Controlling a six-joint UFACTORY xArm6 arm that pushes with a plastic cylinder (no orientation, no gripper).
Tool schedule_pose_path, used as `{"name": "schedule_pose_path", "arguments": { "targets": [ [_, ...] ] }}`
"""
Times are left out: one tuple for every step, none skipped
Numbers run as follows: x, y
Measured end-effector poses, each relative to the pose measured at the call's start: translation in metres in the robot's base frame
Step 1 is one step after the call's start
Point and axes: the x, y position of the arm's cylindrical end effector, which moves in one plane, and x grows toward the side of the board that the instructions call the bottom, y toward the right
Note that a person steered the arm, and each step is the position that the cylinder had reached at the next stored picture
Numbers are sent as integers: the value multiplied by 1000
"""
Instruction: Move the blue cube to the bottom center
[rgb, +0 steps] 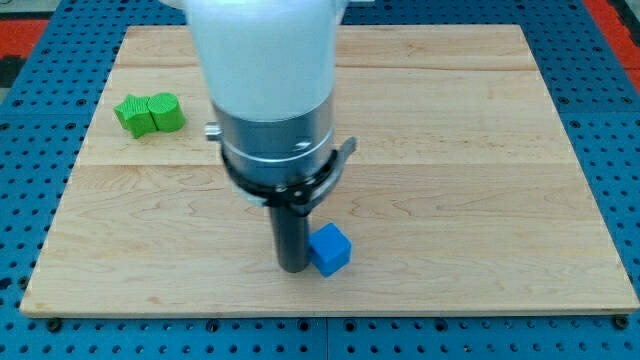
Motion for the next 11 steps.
{"name": "schedule_pose_path", "arguments": {
  "targets": [
    [-21, 5],
    [-28, 1],
    [-16, 36],
    [-37, 85],
    [-45, 137],
    [-21, 129],
    [-17, 60],
    [-8, 46],
    [4, 100],
    [26, 116],
    [46, 94]
  ]
}}
